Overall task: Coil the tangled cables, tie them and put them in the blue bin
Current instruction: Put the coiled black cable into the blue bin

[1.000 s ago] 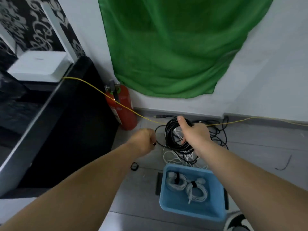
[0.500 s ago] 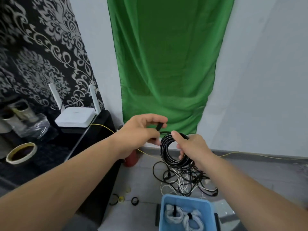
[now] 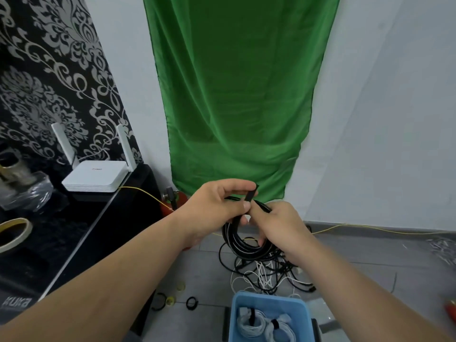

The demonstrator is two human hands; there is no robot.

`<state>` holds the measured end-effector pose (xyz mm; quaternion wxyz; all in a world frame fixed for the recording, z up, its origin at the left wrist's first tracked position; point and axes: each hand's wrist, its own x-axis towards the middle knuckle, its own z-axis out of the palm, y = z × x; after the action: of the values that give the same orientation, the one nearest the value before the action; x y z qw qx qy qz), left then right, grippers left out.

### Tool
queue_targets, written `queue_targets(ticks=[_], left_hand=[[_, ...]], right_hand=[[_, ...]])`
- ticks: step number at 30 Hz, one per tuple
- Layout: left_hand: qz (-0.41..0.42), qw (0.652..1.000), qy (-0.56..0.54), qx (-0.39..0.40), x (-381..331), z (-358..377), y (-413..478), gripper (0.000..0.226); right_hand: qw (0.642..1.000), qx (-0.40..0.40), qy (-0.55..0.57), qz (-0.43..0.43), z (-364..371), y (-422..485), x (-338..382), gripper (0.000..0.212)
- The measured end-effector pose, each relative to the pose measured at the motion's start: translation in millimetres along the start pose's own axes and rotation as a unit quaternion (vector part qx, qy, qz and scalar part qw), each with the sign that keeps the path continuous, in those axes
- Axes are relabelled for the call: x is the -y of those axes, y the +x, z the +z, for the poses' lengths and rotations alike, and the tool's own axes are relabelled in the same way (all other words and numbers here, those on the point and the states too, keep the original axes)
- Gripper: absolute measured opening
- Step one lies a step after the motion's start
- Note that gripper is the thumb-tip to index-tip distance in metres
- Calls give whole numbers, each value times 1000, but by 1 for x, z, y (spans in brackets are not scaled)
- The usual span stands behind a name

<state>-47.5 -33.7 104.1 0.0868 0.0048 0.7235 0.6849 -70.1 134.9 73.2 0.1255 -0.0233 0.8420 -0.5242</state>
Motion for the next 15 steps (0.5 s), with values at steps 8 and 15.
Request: queue_targets(ticks=[8,15], left_hand=[[-1,999,49,18,4,6,15,39],[-11,998,46,35,4,10,17,43]], right_hand=[[999,35,33,0,-10,11,-3,47],[996,8,84,37,-18,14,2,50]])
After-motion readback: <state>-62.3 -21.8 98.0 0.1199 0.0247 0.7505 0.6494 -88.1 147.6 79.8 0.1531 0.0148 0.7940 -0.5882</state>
